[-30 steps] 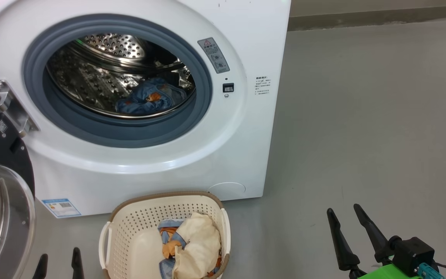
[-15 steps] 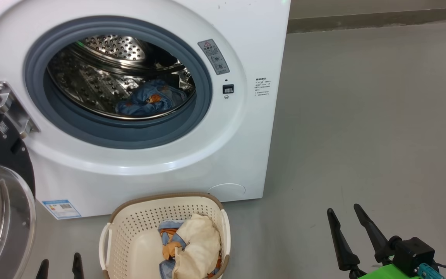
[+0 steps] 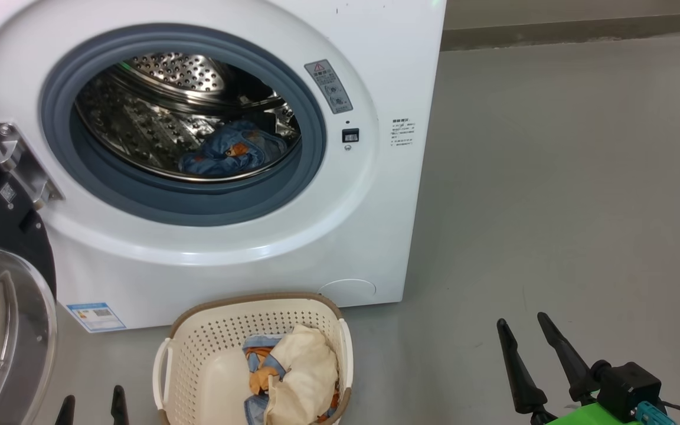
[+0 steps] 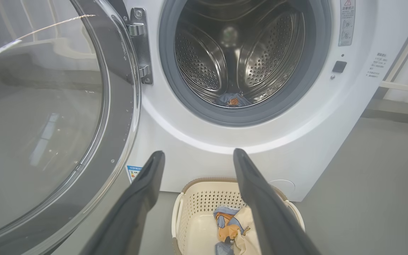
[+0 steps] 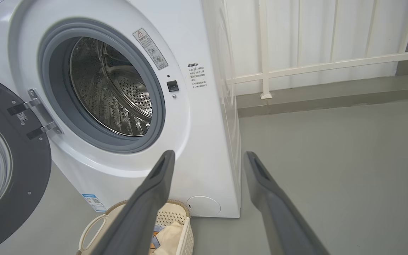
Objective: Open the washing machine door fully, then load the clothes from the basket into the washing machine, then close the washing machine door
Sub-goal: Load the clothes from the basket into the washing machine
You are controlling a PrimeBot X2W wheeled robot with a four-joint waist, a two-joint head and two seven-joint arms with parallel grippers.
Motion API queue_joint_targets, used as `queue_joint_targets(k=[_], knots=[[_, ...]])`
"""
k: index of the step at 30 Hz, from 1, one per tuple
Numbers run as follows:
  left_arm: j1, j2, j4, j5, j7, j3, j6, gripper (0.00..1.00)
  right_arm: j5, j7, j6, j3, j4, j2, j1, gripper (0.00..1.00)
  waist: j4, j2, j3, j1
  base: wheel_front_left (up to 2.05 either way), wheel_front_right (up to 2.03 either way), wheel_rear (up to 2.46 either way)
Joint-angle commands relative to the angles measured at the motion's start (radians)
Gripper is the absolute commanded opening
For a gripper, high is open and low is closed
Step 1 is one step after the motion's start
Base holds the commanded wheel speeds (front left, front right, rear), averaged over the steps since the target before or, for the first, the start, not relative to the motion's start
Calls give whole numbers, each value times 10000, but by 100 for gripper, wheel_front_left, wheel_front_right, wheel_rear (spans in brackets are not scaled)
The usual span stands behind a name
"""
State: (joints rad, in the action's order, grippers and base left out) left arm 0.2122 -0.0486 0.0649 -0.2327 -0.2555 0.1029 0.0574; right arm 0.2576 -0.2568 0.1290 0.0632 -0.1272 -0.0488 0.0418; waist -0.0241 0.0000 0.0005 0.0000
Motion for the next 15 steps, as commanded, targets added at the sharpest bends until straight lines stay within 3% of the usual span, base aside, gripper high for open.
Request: queue_joint_targets(k=[1,15], knots=[[-275,-60,-263,105,-63,309,10,100,83,-49,17,292,200,-14,-80,100,7,0,54,0,0,0,0],[-1284,-35,318,-467,-63,-88,254,100,265,-49,17,411,284,-14,-444,100,-112,0,1284,0,0,0,0]])
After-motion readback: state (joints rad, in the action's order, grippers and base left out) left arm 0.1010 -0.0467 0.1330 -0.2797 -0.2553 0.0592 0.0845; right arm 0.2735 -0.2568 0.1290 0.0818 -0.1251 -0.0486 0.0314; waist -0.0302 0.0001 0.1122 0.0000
